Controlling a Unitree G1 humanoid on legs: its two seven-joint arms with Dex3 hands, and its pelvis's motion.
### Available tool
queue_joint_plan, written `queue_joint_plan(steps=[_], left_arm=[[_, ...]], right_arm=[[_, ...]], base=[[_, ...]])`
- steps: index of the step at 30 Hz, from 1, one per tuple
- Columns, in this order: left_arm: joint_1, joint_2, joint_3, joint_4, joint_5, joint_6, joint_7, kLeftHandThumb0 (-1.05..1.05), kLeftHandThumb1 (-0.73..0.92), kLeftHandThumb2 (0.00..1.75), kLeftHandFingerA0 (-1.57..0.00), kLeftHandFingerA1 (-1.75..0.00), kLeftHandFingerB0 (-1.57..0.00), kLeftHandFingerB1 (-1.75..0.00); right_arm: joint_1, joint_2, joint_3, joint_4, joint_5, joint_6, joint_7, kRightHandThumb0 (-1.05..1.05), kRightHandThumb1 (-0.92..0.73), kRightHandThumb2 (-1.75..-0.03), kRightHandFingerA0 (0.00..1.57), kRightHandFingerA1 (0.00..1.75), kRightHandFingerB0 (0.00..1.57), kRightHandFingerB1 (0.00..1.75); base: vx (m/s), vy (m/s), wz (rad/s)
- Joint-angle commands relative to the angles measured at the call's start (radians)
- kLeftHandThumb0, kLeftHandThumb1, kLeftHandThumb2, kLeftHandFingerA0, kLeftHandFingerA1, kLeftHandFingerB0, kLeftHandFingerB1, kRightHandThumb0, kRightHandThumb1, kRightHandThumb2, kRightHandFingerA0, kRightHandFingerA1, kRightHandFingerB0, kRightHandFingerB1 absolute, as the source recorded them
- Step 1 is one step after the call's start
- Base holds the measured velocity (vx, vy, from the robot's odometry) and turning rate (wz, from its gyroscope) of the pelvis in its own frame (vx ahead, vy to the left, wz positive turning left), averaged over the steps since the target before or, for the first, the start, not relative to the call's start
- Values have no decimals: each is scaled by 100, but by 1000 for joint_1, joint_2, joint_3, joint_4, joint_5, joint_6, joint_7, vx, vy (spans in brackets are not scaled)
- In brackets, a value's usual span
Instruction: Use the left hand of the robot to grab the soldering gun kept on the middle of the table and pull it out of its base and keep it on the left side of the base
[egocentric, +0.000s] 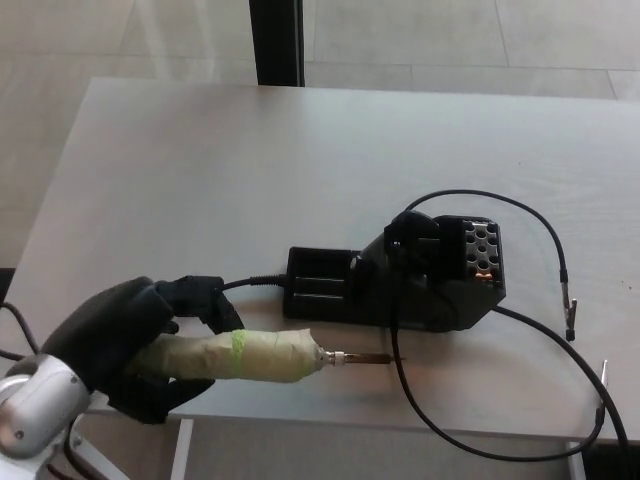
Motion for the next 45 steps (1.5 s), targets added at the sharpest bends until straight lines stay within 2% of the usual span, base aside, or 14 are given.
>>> queue_joint_plan(steps=[1,4,8,13,14,18,19,23,31,32,37,38,44,45], left_arm=[[-9,62,-30,-14,91,-2,-3,-18,70,78,-105,-116,-74,-84],[-29,151,-98,-28,193,-21,-55,-43,70,59,-59,-64,-32,-41],[-33,206,-151,-33,304,-64,-7,-52,66,60,-36,-64,-38,-41],[-28,224,-170,-21,323,-92,43,-49,71,61,-32,-63,-54,-44],[-27,230,-177,-16,362,-104,86,-53,53,91,-32,-64,-48,-58],[-19,234,-180,-26,389,-105,127,-49,66,60,-25,-62,-57,-43],[-12,233,-178,-30,412,-108,159,-53,51,88,-26,-63,-51,-58],[-1,227,-174,-21,421,-126,204,-48,66,59,-27,-64,-63,-46],[13,228,-154,-29,444,-129,223,-54,50,86,-22,-64,-57,-60],[15,229,-141,-19,442,-141,250,-52,47,85,-22,-64,-61,-62],[14,245,-113,-33,454,-139,245,-49,62,59,-18,-71,-69,-45],[14,248,-99,-31,442,-151,257,-52,69,60,-18,-74,-70,-48],[36,283,-8,-72,400,-173,241,-52,69,61,-19,-71,-70,-47],[41,286,5,-74,391,-176,234,-55,54,92,-23,-66,-63,-63]], right_arm=[[-3,-6,3,-1,8,-5,-4,-105,-49,-113,140,87,42,148],[-3,-10,1,1,9,-8,-1,-105,-48,-114,138,87,43,147],[1,-11,5,-4,5,-14,2,-105,-46,-134,140,94,58,124],[2,-9,-1,-3,12,-8,1,-105,-47,-135,137,96,60,125],[0,-9,-1,0,12,-5,2,-105,-46,-134,136,96,60,126],[4,-9,-2,-6,14,-10,6,-102,-45,-133,134,96,58,123],[1,-7,-2,-4,13,2,-3,-105,-47,-134,134,96,58,124],[9,-6,-4,-1,14,-16,0,-105,-46,-134,134,96,60,126],[13,-5,-4,2,13,-14,1,-105,-45,-132,136,98,56,124],[11,-5,-7,2,16,-7,-2,-105,-49,-109,140,88,39,150],[17,-8,-8,0,16,-6,4,-105,-52,-107,138,91,38,149],[17,-9,-8,0,16,-4,2,-104,-44,-130,135,99,49,118],[18,-6,-14,5,23,-6,9,-105,-50,-105,137,91,38,146],[23,-10,-11,8,18,-6,6,-105,-48,-109,136,92,31,150]], base=[[0,0,0],[0,0,0],[0,0,0],[0,0,0],[0,0,0],[0,0,0],[0,0,0],[0,0,0],[0,0,0],[0,0,0],[0,0,0],[0,0,0],[0,0,0],[0,0,0]])
